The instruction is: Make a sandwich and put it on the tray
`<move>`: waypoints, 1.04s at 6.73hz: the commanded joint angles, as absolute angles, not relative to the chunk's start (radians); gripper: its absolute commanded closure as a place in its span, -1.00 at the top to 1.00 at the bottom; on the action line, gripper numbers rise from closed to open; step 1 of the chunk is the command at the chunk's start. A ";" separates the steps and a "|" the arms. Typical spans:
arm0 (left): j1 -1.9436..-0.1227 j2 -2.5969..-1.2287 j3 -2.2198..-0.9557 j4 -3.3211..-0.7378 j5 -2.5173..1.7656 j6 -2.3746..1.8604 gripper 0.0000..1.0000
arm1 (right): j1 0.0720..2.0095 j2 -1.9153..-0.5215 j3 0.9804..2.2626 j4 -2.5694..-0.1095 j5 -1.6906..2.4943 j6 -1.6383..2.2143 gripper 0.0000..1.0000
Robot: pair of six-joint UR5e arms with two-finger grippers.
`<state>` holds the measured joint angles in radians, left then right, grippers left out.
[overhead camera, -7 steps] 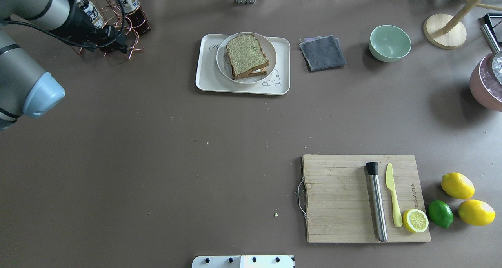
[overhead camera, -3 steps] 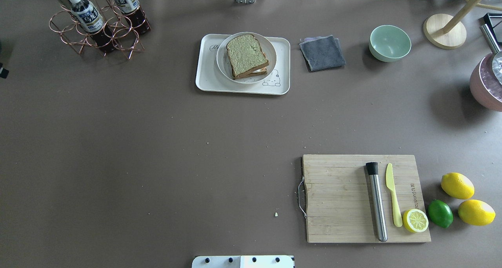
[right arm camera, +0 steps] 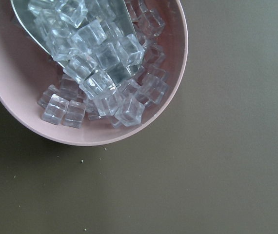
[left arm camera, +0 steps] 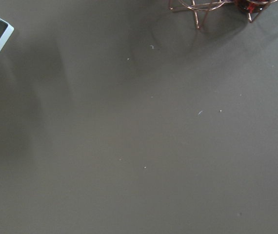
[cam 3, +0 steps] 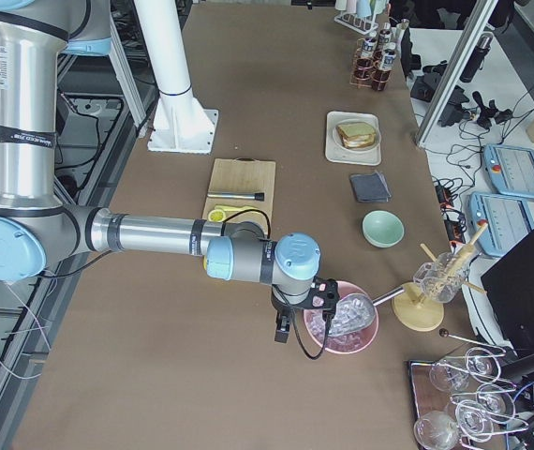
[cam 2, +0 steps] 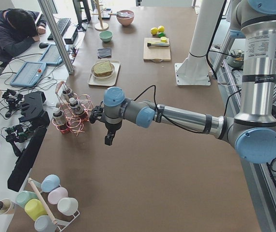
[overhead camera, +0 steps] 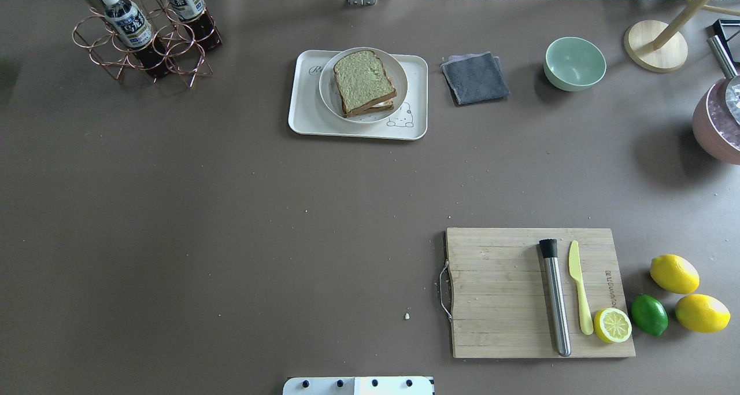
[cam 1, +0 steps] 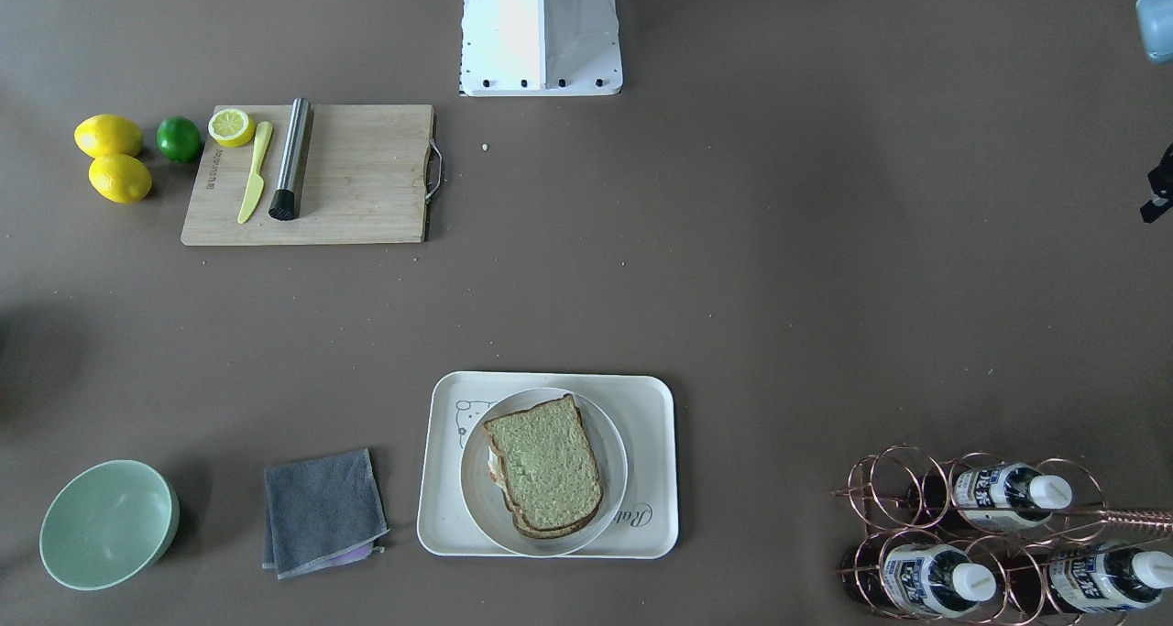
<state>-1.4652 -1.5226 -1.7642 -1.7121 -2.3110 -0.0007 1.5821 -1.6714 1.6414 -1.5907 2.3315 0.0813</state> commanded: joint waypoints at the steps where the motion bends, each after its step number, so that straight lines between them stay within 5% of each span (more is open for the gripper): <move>1: -1.540 -1.483 -1.753 -1.566 -2.304 0.221 0.95 | 1.582 -1.672 1.643 -1.591 2.332 0.081 1.00; 7: -1.594 -1.454 -1.701 -1.473 -2.318 0.230 0.95 | 1.582 -1.684 1.652 -1.591 2.335 0.080 1.00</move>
<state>-1.5925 -1.4556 -1.7086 -1.4665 -2.3125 0.2301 1.5822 -1.6838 1.6500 -1.5907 2.3324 0.0798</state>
